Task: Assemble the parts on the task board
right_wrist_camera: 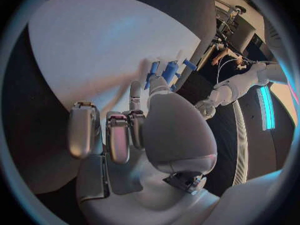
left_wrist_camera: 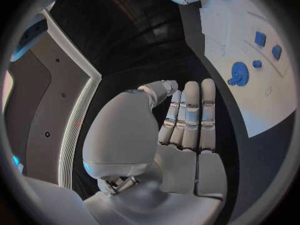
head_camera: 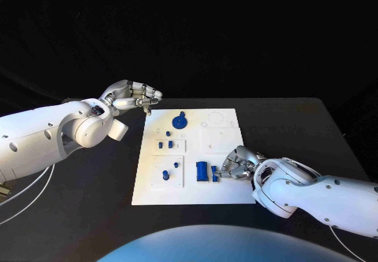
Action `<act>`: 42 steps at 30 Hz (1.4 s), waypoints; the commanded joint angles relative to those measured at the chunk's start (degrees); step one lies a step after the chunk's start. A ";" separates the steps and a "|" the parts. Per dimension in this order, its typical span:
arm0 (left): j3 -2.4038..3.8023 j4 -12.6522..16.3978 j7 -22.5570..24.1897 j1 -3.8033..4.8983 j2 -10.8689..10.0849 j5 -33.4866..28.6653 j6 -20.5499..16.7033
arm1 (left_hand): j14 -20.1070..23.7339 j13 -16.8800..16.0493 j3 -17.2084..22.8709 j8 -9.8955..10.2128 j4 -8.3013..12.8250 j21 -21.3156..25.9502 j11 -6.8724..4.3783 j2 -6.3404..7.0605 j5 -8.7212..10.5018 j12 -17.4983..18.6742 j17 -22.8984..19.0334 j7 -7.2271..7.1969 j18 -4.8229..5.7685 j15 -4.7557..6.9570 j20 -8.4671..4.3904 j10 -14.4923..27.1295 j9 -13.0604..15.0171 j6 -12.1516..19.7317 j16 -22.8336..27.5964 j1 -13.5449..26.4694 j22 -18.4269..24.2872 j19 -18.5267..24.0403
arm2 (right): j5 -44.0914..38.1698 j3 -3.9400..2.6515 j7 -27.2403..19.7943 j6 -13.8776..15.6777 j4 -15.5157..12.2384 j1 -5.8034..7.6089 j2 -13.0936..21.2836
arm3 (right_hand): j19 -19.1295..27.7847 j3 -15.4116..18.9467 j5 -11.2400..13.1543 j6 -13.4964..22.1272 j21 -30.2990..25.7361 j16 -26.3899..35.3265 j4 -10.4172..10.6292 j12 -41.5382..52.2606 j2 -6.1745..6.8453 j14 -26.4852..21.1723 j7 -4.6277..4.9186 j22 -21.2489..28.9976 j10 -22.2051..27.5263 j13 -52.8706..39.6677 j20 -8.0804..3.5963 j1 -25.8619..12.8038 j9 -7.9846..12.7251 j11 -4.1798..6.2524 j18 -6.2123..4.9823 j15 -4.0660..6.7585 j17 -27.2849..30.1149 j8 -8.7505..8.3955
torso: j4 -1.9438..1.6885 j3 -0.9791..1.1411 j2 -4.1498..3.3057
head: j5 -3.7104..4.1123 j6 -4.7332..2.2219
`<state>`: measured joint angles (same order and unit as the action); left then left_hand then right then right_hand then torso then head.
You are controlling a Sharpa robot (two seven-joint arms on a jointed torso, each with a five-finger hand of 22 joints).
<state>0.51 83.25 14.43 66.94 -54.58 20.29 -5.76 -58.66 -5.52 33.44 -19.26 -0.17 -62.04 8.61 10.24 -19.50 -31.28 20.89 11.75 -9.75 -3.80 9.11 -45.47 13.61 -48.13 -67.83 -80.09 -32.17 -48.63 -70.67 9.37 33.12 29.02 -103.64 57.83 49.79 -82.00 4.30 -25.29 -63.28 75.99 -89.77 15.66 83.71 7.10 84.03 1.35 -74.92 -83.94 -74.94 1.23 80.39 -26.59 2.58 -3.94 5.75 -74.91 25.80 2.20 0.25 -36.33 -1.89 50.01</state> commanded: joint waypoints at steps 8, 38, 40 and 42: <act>0.03 -0.13 0.61 0.04 0.24 0.38 0.53 | 0.43 0.05 0.27 -0.29 -0.05 -0.20 -0.07 -0.23 -0.16 -0.31 -0.06 -0.03 -0.89 0.01 -0.10 0.46 -0.06 0.30 -0.30 0.34 -0.06 0.33 | 7.42 0.02 -12.60 7.11 -1.01 0.05 1.65 | 2.51 -14.50 0.29 5.18 -5.15 1.26 1.04 -6.35 7.33 5.34 3.36 -4.88 -1.11 -4.72 1.43 -4.79 0.14 -2.71 -0.41 -2.35 -12.92 -5.97 | 0.05 -0.04 0.10 | 0.02 -0.01; -0.94 -3.24 8.29 -1.76 4.14 -12.57 -3.62 | 13.30 1.93 -4.58 -0.94 -4.59 29.57 2.14 1.45 4.40 4.43 -12.99 1.02 -0.86 -4.16 5.84 -0.32 -1.09 4.31 28.83 4.36 17.72 8.41 | 60.06 -0.70 -56.69 -2.75 25.54 6.07 -4.40 | 34.13 -20.03 22.56 16.35 -72.13 78.12 -1.82 -76.55 6.24 -33.93 10.69 42.17 30.49 62.32 14.06 -2.61 1.64 -13.15 -6.37 -14.65 50.84 -17.34 | 1.55 -0.50 4.01 | -0.21 -4.46; -0.95 -4.29 9.34 -1.99 4.97 -14.24 -4.08 | 13.99 1.92 -6.23 -0.77 -5.91 36.06 2.37 1.40 8.33 7.12 -14.03 0.96 -0.74 -4.76 6.75 -1.74 -1.57 4.87 34.30 3.84 21.64 9.16 | 61.77 -0.85 -57.70 -3.78 28.40 6.13 -5.81 | 34.53 -17.04 22.50 16.68 -72.53 79.41 -1.54 -77.56 5.85 -34.40 10.85 44.27 30.71 64.03 14.27 -2.90 2.21 -13.17 -6.39 -15.02 52.32 -17.82 | 1.50 -0.37 4.27 | -0.13 -5.09; -0.96 -5.35 10.24 -2.15 5.74 -15.68 -4.57 | 13.51 1.92 -9.83 -0.91 -7.76 42.50 2.65 1.17 12.31 10.99 -14.59 0.93 -0.59 -5.31 7.31 -3.41 -2.17 4.98 40.47 2.72 25.61 8.06 | 63.01 -0.96 -58.37 -4.45 30.48 6.17 -6.86 | 35.97 -11.98 22.52 16.95 -72.43 80.97 -0.82 -78.61 4.25 -34.86 11.01 47.42 30.78 66.16 14.68 -2.12 2.96 -13.27 -6.44 -15.38 54.23 -18.30 | 1.42 -0.23 4.44 | -0.18 -5.66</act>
<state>-0.49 78.23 20.58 64.82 -49.06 9.84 -8.47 -44.87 -3.68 24.25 -20.27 -7.63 -20.96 11.16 11.55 -7.99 -21.09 6.45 11.25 -9.74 -9.07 16.47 -48.52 11.56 -43.52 -28.66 -76.76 -7.44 -40.33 -14.06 8.42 -20.17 29.44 -73.76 64.01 43.15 -46.22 -8.35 -2.97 -46.62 3.63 -8.99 14.77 5.24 12.04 49.39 12.07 -28.00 -57.40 -9.11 15.94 78.11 -23.75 -7.78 -9.78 -9.83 -20.97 7.60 3.66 -0.23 -32.38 -2.08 45.09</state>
